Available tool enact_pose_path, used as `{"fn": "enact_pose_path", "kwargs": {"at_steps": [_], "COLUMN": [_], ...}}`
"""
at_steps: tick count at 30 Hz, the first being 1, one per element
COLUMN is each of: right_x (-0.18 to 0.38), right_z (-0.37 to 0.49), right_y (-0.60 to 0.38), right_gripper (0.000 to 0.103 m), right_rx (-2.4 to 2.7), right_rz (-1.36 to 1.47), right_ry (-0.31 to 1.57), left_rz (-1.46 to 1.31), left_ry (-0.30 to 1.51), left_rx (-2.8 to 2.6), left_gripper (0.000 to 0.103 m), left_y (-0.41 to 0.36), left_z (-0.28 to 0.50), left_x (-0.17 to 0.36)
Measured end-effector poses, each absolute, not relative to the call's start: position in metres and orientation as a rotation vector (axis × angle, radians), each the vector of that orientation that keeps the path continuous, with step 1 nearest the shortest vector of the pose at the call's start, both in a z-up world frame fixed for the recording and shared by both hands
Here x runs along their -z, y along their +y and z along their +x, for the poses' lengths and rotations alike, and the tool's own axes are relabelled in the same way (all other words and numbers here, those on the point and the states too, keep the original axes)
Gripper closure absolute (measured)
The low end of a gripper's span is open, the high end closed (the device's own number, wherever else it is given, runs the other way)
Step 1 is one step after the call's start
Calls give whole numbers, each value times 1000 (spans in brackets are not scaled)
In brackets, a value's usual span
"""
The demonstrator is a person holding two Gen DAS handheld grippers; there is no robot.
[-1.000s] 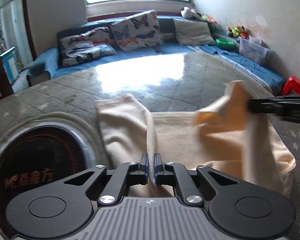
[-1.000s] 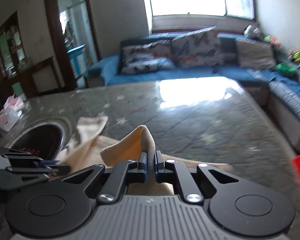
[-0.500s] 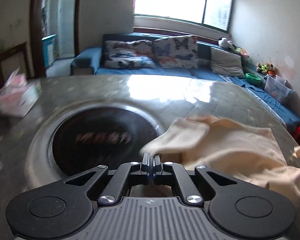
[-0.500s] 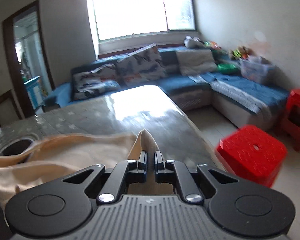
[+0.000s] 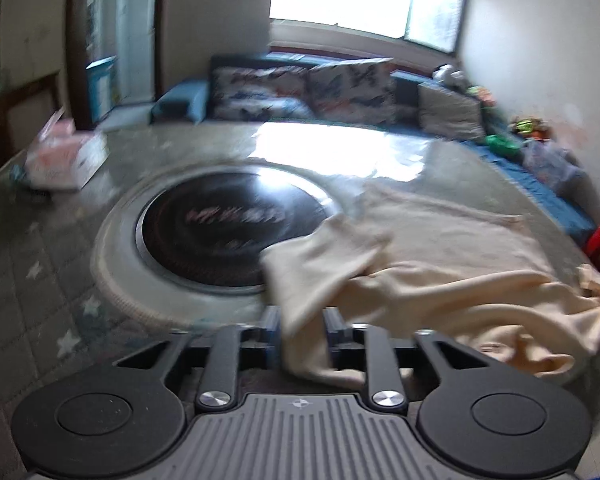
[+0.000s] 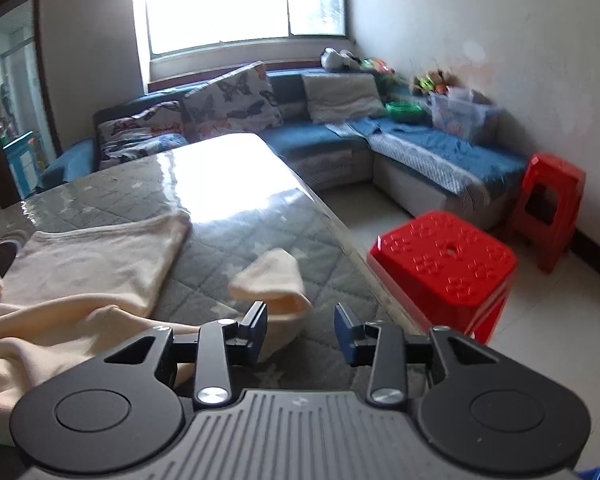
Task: Fold clothes
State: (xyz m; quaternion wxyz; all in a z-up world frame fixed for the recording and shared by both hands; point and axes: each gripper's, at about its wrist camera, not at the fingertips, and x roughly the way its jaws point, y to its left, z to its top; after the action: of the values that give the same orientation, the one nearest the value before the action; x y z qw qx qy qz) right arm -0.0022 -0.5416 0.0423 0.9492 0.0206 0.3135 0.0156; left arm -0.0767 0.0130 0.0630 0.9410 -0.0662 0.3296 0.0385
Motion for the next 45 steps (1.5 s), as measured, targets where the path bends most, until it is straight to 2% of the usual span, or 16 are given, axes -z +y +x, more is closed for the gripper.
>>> {"fn": "enact_pose_path", "kwargs": {"at_steps": [1, 7, 10, 18, 23, 25, 26, 27, 28, 31, 33, 45], "right_x": [-45, -54, -53, -49, -44, -39, -35, -31, -29, -28, -32, -40], "right_z": [-4, -10, -14, -35, -42, -43, -44, -44, -43, -46, -50, -81], "right_y": [-537, -499, -473, -408, -383, -376, -374, -371, -371, -373, -376, -386], "right_gripper": [57, 47, 46, 47, 53, 55, 58, 66, 75, 92, 96, 98], "right_rx": [-48, -232, -354, -656, -732, -745, -745, -738, -731, -731, -739, -866], "right_rz": [33, -9, -37, -138, -192, -216, -231, -241, -243, -256, -270, -372], "right_ry": [631, 628, 644, 692, 734, 754, 763, 769, 777, 774, 763, 845], "left_rz": [-122, -49, -17, 34, 39, 39, 39, 38, 39, 26, 34, 85], "left_ry": [666, 663, 677, 698, 710, 719, 718, 715, 711, 678, 649, 705], "left_rx": [-48, 115, 170, 251, 273, 282, 288, 295, 297, 329, 355, 453], "left_gripper": [59, 50, 47, 49, 66, 78, 82, 89, 92, 94, 95, 92], "left_y": [5, -39, -55, -77, -79, -81, -81, -81, -81, -78, -78, -71], "left_z": [-77, -69, -63, -56, -55, -55, -55, -56, -57, -64, -70, -90], "left_x": [-65, -60, -53, -37, -29, -25, -24, -23, -24, -31, -37, -29]}}
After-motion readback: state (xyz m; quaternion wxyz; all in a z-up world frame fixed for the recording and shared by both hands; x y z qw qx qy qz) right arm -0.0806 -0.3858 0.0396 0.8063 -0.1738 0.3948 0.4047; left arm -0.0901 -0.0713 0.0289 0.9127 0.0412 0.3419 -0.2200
